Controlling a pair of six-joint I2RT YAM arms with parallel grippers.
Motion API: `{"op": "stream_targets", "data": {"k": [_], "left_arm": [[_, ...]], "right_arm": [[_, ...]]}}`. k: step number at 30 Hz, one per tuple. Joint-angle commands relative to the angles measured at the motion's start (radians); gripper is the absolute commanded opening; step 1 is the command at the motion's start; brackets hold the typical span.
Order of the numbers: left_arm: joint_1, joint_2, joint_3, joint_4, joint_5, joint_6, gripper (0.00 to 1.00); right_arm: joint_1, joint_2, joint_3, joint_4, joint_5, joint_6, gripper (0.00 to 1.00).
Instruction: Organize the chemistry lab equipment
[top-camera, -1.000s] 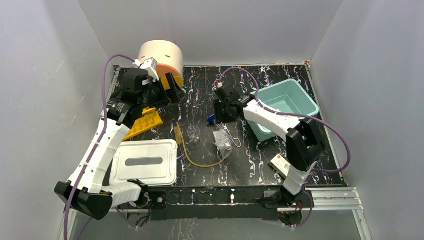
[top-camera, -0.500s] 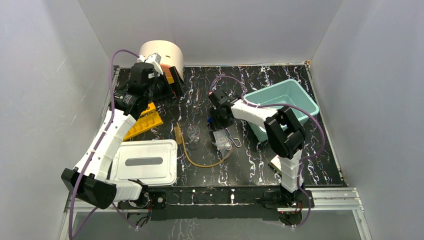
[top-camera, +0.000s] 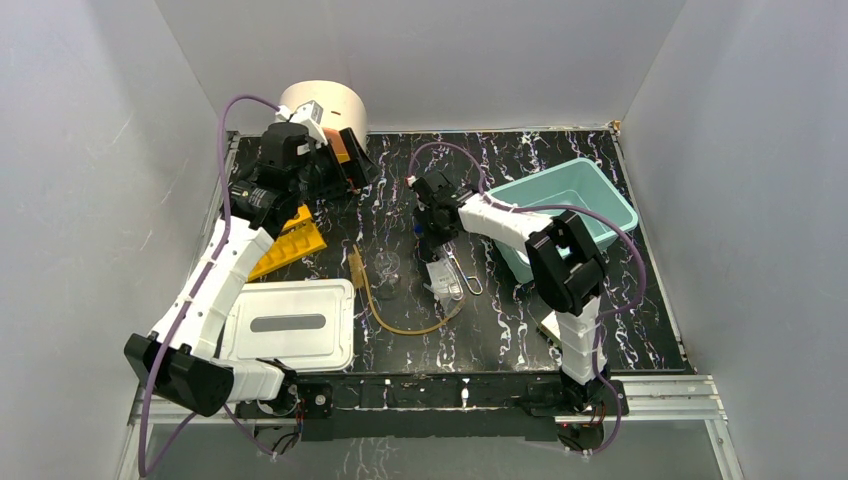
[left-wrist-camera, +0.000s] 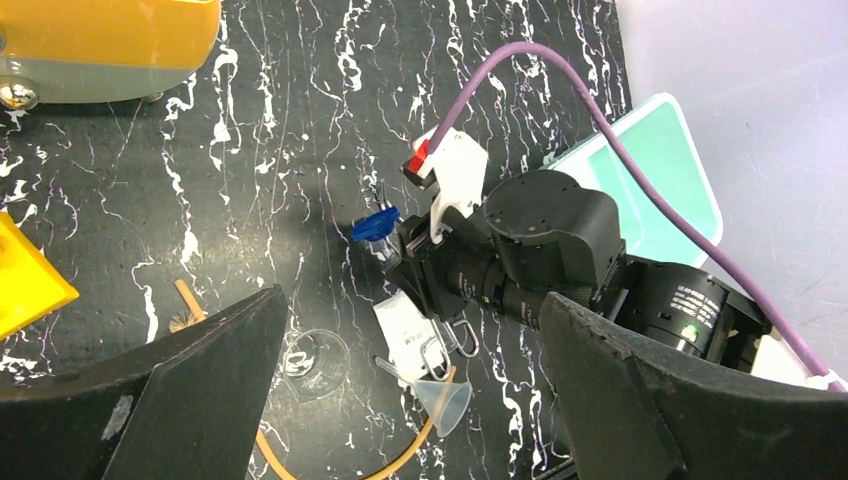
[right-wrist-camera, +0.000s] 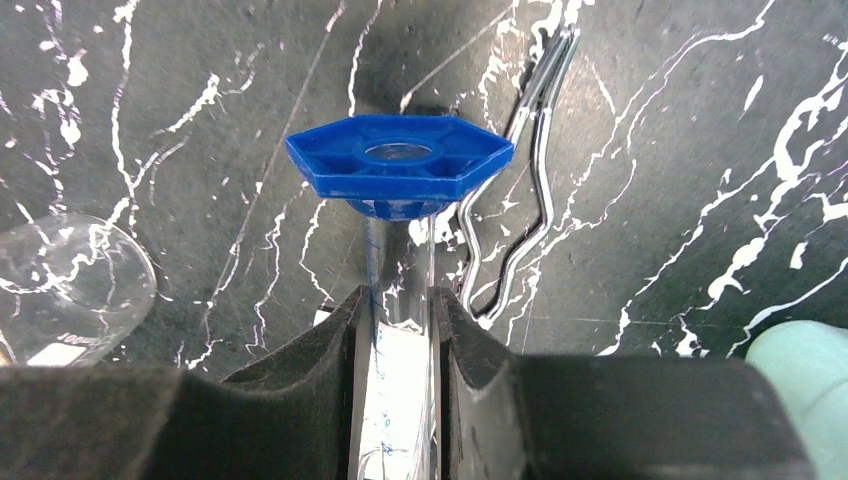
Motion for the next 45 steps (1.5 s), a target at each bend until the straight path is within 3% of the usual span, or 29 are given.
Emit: {"op": "stream_targets", "data": {"k": [1,5,11,17,22,33,45], "left_arm": [[0.001,-0.001,-0.007,0.013,0.006,0.013,0.98],[0.001,-0.017,-0.024,0.013,-0.003,0.012,0.98],[0.001,-0.030,-0.045,-0.002,0.027,0.039,0.98],[0.001,-0.028,-0.058,-0.006,0.033,0.035,0.98],[0.001,-0.025,-0.087,-0.006,0.052,0.026,0.98],[0.001,-0.036,-0.123,-0.006,0.064,-0.010,0.98],[0.001,-0.032,-0.123,-0.005,0.040,0.021,0.98]], "right_arm": [[0.003,-0.073,0.072,0.000,0.011,-0.036,0.27],[-0.001,-0.171,0.082,0.025,0.026,-0.035,0.26],[-0.056,-0.365,0.031,0.153,0.190,0.004,0.25],[-0.262,-0.514,-0.002,0.119,0.274,0.154,0.25],[-0.431,-0.606,-0.148,0.112,0.340,0.331,0.27],[-0.510,-0.521,-0.300,0.052,0.420,0.621,0.28],[-0.574,-0.292,-0.282,0.192,0.327,0.633,0.28]]}}
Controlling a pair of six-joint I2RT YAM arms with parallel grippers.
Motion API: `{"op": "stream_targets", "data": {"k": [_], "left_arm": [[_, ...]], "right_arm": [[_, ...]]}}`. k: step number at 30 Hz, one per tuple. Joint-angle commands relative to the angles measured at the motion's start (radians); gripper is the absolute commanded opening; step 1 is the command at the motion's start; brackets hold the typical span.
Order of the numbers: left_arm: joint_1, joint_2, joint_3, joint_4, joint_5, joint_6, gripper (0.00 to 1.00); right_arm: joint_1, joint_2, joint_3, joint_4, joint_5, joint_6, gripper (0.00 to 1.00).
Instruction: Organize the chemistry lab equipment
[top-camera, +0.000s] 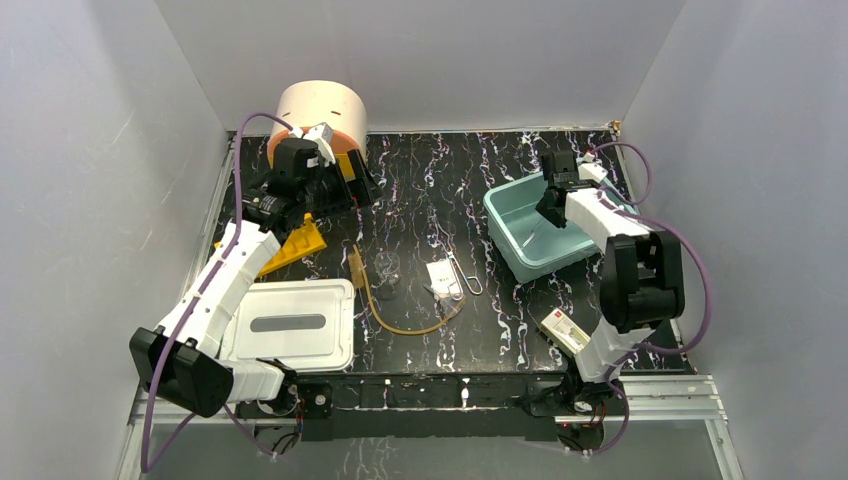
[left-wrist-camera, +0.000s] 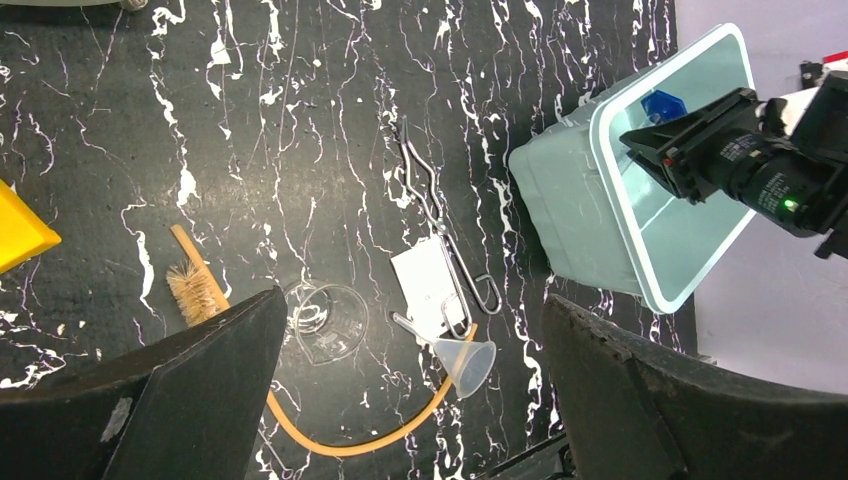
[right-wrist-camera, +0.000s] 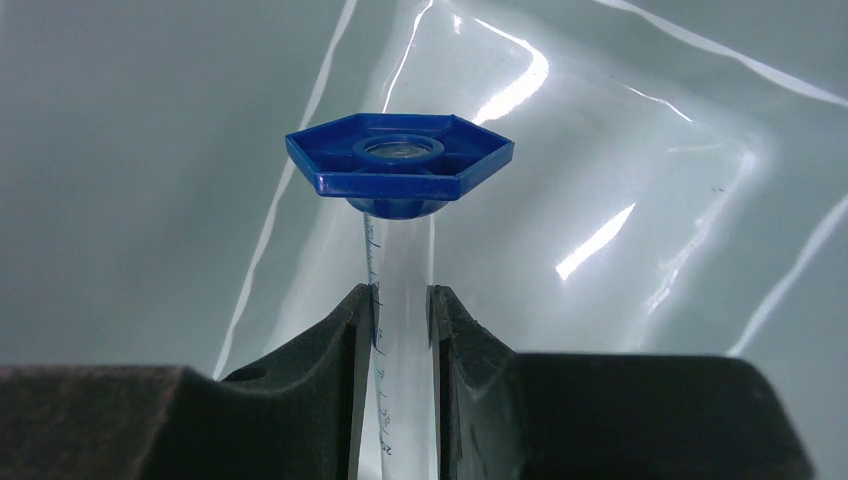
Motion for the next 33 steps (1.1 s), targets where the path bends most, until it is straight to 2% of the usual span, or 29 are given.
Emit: {"op": "stream_targets", "data": {"k": [1,4,9,14,18,24,33], "left_arm": [[0.001,-0.030,-0.003,-0.005,-0.012,0.019,0.98],[0.001,-0.025,0.011,-0.009,-0.004,0.031,0.98],[0.001,-0.015,0.027,-0.009,-0.021,0.029,0.98],[0.001,-0.004,0.030,-0.008,-0.024,0.027,0.98],[0.001,0.001,0.031,-0.008,-0.025,0.027,0.98],[0.001,-0.004,0.021,-0.007,-0.028,0.026,0.98],[0.001,-0.002,0.018,-0.007,-0.025,0.024,0.98]], "right_arm": [[-0.016,0.061,0.049,0.133,-0.033,-0.016,0.27],[-0.014,0.086,0.051,0.268,-0.086,-0.137,0.25],[-0.016,0.104,0.072,0.379,-0.169,-0.286,0.25],[-0.016,0.131,0.081,0.512,-0.317,-0.396,0.26],[-0.017,0.176,0.119,0.499,-0.365,-0.404,0.26],[-0.015,0.222,0.160,0.352,-0.253,-0.245,0.30],[-0.015,0.269,0.176,0.356,-0.260,-0.220,0.33]]}}
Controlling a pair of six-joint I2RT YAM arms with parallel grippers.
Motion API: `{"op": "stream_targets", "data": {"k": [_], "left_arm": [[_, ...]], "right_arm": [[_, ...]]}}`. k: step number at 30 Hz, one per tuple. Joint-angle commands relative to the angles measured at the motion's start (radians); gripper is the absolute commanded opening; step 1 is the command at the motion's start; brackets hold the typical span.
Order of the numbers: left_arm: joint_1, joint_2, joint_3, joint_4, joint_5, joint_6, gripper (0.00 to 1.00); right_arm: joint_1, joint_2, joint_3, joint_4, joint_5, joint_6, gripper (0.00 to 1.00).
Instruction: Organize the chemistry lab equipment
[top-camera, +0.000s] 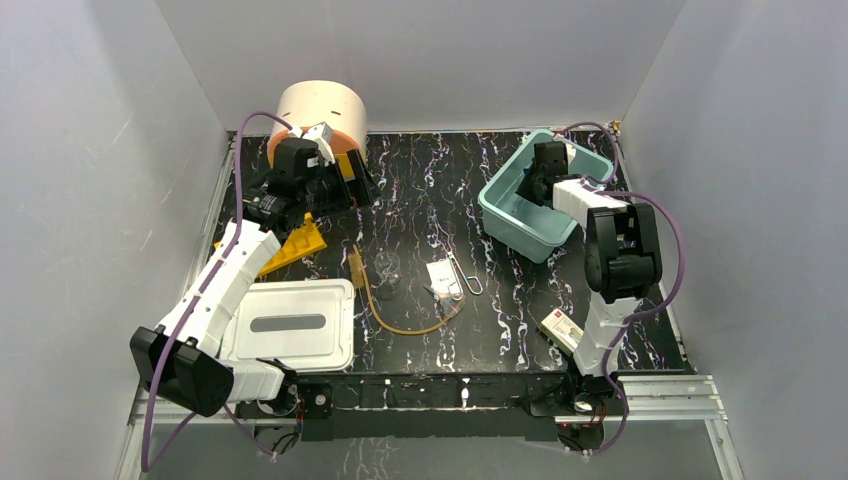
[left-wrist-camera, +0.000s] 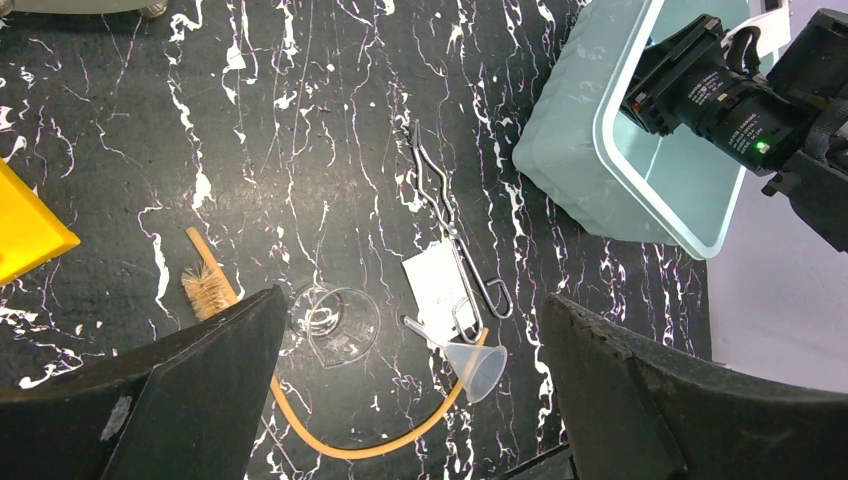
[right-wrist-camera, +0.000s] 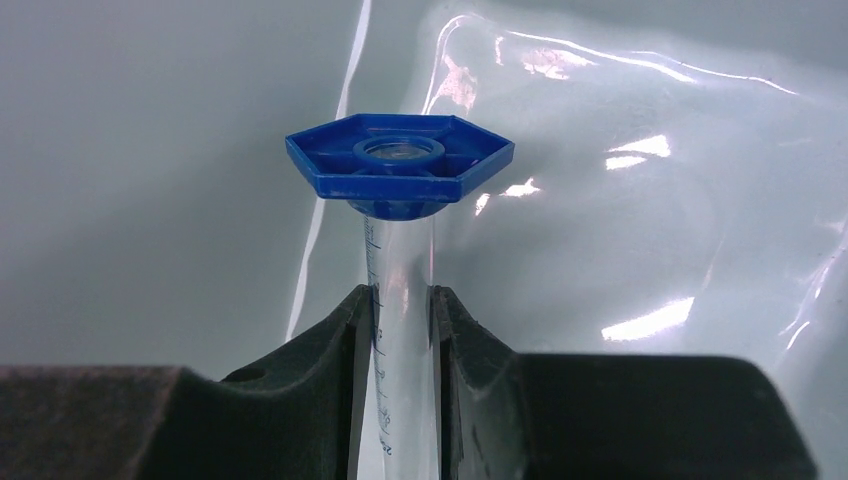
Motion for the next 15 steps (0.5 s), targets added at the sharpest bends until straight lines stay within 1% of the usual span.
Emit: {"op": "stream_targets", "data": {"k": [1,5,10,15], "left_arm": [[0.000,-0.006,0.013,-0.008,-0.001,0.006,0.98],[0.001,-0.007,0.013,-0.010,-0.001,0.008,0.98],[0.000,-0.013,0.013,-0.009,-0.003,0.013,0.98],[0.001,-0.011,0.015,-0.008,0.006,0.022,0.98]], "right_arm": [[0.000,0.021,0.061,0.005,0.017,0.031,0.33],[0.000,0.042,0.069,-0.001,0.015,0.057,0.36],[0.000,0.048,0.077,-0.002,0.006,0.069,0.45],[0.000,0.027,0.111,-0.034,0.015,0.058,0.49]]}}
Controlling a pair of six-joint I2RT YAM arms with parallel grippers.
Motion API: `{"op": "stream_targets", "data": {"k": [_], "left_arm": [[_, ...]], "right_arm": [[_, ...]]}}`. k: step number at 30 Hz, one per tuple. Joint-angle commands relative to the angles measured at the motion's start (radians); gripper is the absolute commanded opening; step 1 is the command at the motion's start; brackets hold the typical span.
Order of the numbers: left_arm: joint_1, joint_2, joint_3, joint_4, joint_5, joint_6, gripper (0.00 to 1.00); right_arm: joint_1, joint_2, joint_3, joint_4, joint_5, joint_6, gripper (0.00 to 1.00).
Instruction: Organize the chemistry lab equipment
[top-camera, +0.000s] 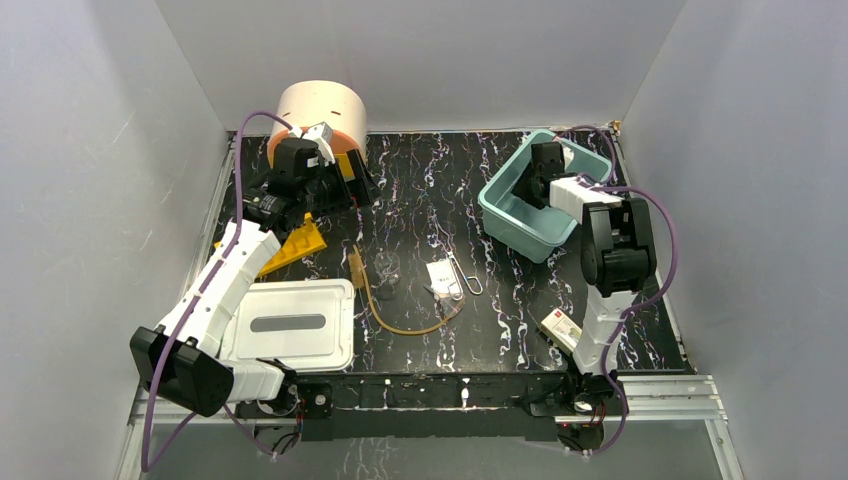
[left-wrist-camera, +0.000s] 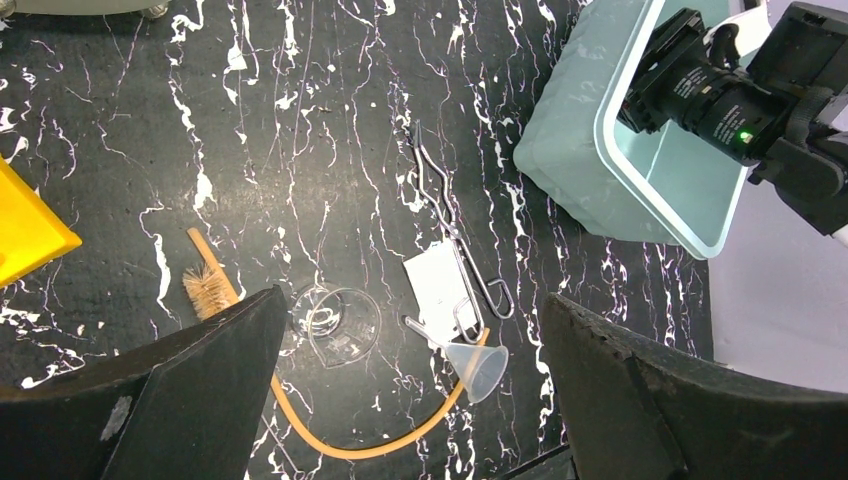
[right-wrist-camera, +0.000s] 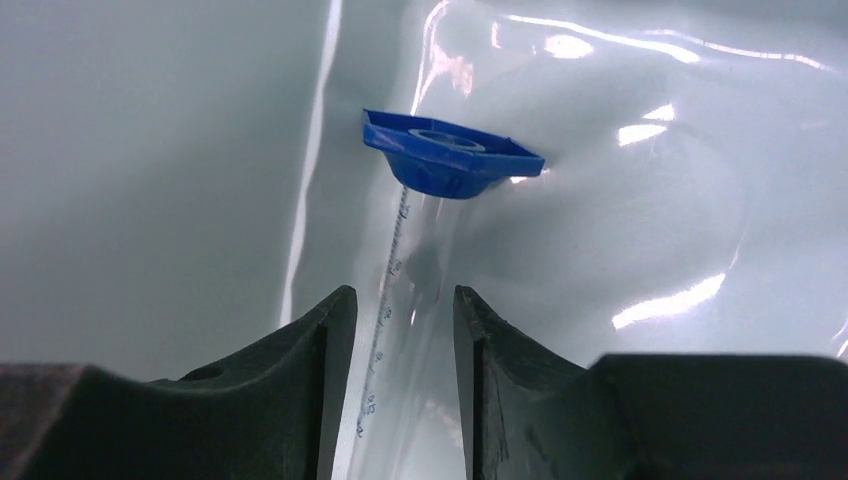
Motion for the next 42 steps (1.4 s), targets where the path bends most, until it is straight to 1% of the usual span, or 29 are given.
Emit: {"op": "stream_targets", "data": {"k": [1,4,7,9,12,14,19,23,26,31,36,39,42], "left_arm": [[0.000,-0.008,0.018,-0.008,0.010,0.022,0.98],[0.001,0.001,0.030,-0.006,0.008,0.021,0.98],[0.001,-0.001,0.030,0.001,-0.014,0.016,0.98],[0.001,-0.006,0.027,0.007,-0.032,0.008,0.98],[0.000,-0.002,0.031,0.010,-0.059,-0.006,0.98],[0.001,0.008,0.040,0.009,-0.066,-0.019,0.98],[0.000,0.029,0.049,0.012,-0.066,-0.032,0.98],[0.004,0.028,0.062,0.008,-0.106,-0.050,0.98],[0.010,0.031,0.096,0.000,-0.129,-0.060,0.98],[0.016,0.034,0.101,-0.027,-0.110,-0.073,0.98],[0.029,0.031,0.080,-0.084,-0.096,-0.149,0.98],[0.033,0.013,0.042,-0.073,-0.078,-0.182,0.98],[0.034,0.001,0.016,-0.067,-0.063,-0.195,0.98]], "right_arm": [[0.000,-0.040,0.089,-0.030,0.025,-0.001,0.51],[-0.001,-0.084,0.106,-0.099,0.043,-0.012,0.53],[0.000,-0.164,0.076,-0.133,0.061,-0.022,0.57],[-0.001,-0.221,0.060,-0.154,0.059,-0.057,0.59],[0.000,-0.275,0.071,-0.247,0.057,-0.110,0.62],[0.001,-0.313,0.072,-0.290,0.026,-0.147,0.63],[0.040,-0.442,0.071,-0.322,-0.046,-0.238,0.64],[0.118,-0.508,0.086,-0.344,-0.111,-0.320,0.66],[0.197,-0.522,0.106,-0.396,-0.121,-0.346,0.67],[0.352,-0.535,0.059,-0.409,-0.093,-0.332,0.67],[0.480,-0.507,0.015,-0.413,-0.059,-0.299,0.68],[0.539,-0.472,-0.020,-0.434,-0.018,-0.283,0.67],[0.559,-0.436,-0.073,-0.437,-0.005,-0.266,0.65]]}}
